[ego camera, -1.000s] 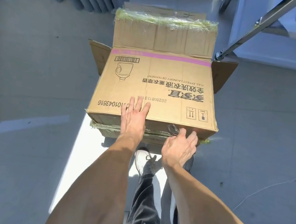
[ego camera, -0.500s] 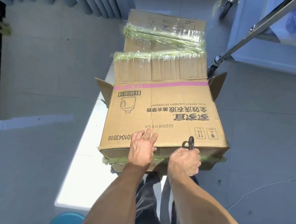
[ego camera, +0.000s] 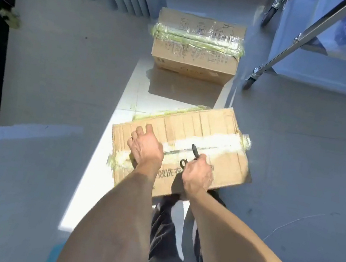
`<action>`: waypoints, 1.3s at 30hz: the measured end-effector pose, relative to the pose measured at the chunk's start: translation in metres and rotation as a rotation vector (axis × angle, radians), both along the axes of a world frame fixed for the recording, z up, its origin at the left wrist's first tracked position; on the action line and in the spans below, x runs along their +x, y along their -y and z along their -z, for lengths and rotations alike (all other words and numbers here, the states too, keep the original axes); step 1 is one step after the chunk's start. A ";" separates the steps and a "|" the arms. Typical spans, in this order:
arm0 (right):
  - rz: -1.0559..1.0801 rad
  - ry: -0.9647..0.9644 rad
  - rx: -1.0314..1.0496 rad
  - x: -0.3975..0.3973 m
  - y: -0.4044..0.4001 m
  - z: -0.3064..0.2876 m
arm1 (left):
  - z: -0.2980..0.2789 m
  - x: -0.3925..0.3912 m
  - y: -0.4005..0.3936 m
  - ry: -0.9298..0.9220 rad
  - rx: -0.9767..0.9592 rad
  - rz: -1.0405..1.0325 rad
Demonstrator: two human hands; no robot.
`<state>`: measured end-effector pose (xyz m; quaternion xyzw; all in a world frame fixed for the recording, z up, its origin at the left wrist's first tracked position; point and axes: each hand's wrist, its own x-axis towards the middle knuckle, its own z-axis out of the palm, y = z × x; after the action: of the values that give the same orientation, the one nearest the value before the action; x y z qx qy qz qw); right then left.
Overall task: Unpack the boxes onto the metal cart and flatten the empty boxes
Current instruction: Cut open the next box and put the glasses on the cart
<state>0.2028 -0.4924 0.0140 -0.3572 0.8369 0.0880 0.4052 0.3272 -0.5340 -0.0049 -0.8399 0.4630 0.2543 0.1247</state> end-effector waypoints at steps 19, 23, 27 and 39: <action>-0.532 -0.021 0.154 0.008 -0.027 0.047 | 0.055 0.033 -0.155 -0.335 0.201 -1.331; -0.543 -0.016 0.106 0.006 -0.022 0.051 | 0.053 0.037 -0.118 -0.136 0.060 -1.007; -0.474 0.051 0.061 0.003 -0.005 0.057 | 0.057 0.056 -0.069 -0.120 0.053 -0.715; -0.316 0.026 -0.032 0.069 0.043 0.058 | 0.059 0.063 -0.016 0.061 0.146 -0.248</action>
<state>0.2714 -0.5357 -0.0438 -0.4918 0.7663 0.1326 0.3915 0.3906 -0.5178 -0.0640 -0.8868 0.3318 0.2751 0.1669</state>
